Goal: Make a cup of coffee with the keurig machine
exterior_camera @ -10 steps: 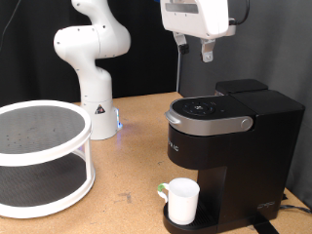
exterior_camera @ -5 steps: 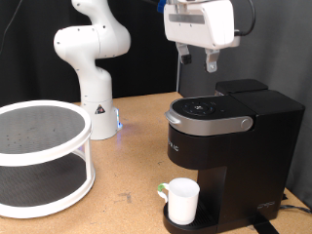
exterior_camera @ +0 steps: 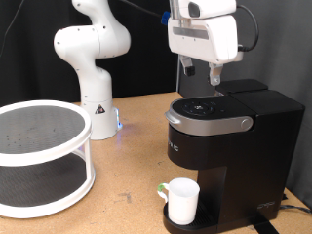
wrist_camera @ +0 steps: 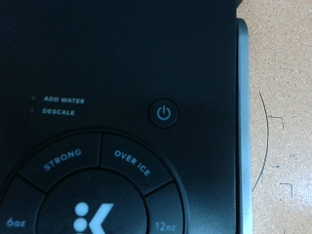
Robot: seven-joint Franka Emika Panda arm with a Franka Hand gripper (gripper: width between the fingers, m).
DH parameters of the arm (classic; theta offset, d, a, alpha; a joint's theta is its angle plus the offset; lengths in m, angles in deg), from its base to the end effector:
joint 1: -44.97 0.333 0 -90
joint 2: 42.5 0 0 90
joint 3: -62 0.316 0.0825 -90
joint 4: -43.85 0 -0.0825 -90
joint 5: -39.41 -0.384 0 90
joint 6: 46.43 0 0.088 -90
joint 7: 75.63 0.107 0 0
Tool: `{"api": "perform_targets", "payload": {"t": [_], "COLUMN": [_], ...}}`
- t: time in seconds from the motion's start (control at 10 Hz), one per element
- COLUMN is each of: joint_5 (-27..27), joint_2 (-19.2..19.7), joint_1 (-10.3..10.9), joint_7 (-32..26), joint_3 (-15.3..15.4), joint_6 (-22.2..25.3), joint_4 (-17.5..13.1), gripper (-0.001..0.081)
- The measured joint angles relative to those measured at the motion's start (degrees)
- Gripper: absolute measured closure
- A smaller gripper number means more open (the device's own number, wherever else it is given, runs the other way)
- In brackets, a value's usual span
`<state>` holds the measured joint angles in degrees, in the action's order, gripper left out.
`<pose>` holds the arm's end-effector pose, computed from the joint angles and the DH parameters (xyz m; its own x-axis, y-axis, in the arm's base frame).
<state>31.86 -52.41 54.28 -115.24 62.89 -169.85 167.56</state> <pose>0.5072 0.0970 0.4885 0.6774 0.7078 0.2005 0.7205 -0.6933 0.0133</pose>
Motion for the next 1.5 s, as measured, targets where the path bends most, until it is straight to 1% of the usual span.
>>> {"api": "perform_targets", "payload": {"t": [0.2,0.3,0.4,0.6,0.7,0.8,0.9,1.0,1.1,1.3,1.5], "joint_5": [-0.1,-0.3,-0.5,-0.8,-0.8,-0.8,-0.6,-0.4,0.0,0.4,0.4], "joint_2": [0.7,1.0,1.1,1.1,1.1,1.1,1.1,1.1,1.1,1.2,1.6], "joint_1": [0.0,0.0,0.0,0.0,0.0,0.0,0.0,0.0,0.0,0.0,-0.2], "joint_7": [0.0,0.0,0.0,0.0,0.0,0.0,0.0,0.0,0.0,0.0,0.3], "joint_3": [0.1,0.1,0.2,0.3,0.4,0.4,0.4,0.4,0.4,0.4,0.4], "joint_6": [-0.8,-1.2,-1.9,-4.4,-5.6,-6.2,-6.4,-6.6,-6.7,-7.8,-8.8], "joint_4": [0.3,0.5,0.7,1.7,2.3,2.9,3.5,4.1,4.8,6.3,7.1], "gripper": [0.0001,0.0126,0.0126,0.0412,0.0412,0.0589,0.0589,0.0758,0.0791,0.0803,0.0805]}}
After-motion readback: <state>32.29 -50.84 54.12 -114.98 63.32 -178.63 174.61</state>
